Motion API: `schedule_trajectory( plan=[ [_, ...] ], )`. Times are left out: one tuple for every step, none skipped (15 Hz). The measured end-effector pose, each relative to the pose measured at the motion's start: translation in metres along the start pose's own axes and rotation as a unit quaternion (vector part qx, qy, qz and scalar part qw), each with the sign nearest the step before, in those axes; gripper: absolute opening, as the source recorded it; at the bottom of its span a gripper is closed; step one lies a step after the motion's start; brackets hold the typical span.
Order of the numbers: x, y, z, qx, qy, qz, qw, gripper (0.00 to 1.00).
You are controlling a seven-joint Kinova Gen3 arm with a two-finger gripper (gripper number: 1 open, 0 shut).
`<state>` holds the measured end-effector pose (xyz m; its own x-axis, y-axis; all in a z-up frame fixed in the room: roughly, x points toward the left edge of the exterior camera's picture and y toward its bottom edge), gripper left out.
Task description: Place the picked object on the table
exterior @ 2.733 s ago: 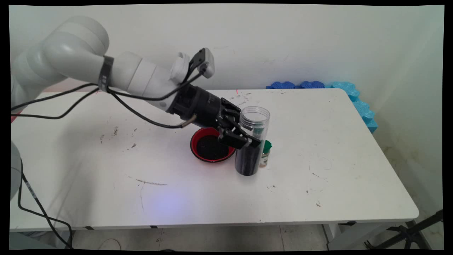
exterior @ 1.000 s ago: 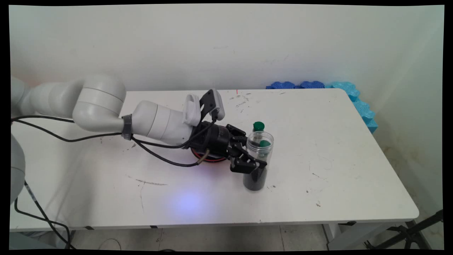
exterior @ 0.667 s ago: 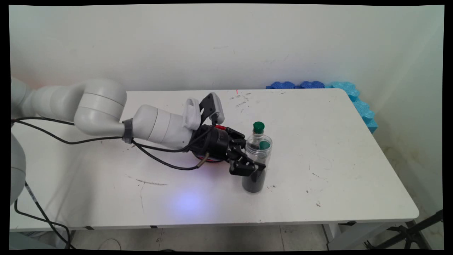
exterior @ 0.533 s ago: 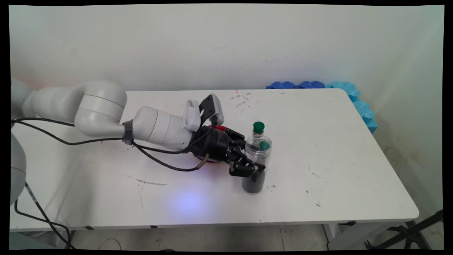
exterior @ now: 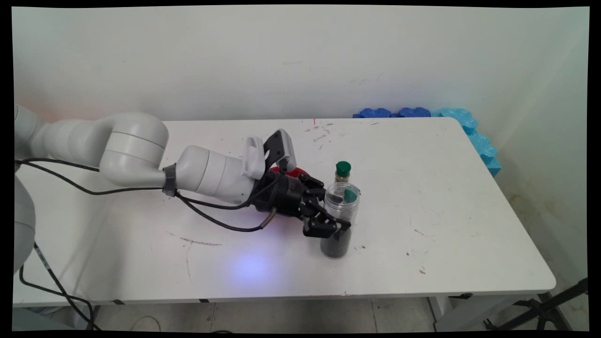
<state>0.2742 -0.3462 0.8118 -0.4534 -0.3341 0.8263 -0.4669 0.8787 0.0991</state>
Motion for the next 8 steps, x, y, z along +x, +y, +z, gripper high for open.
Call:
schedule_trajectory(
  plan=[
    [-0.0006,0.0,0.0002,0.0,0.0,0.001,1.0,0.0],
    [-0.0012,0.0,0.0003,0.0,0.0,0.002,1.0,0.0],
    [-0.0018,-0.0001,0.0004,0.0,0.001,0.003,1.0,0.0],
    [-0.0025,-0.0002,0.0005,0.0,0.001,0.003,1.0,0.0],
    [-0.003,-0.0002,0.0005,0.001,0.001,0.003,1.0,1.0],
    [-0.0037,-0.0004,0.0005,0.001,0.001,0.003,1.0,1.0],
    [-0.0043,-0.0006,0.0004,0.001,0.001,0.004,1.0,1.0],
    [-0.005,-0.0007,0.0003,0.001,0.001,0.004,1.0,1.0]
  ],
)
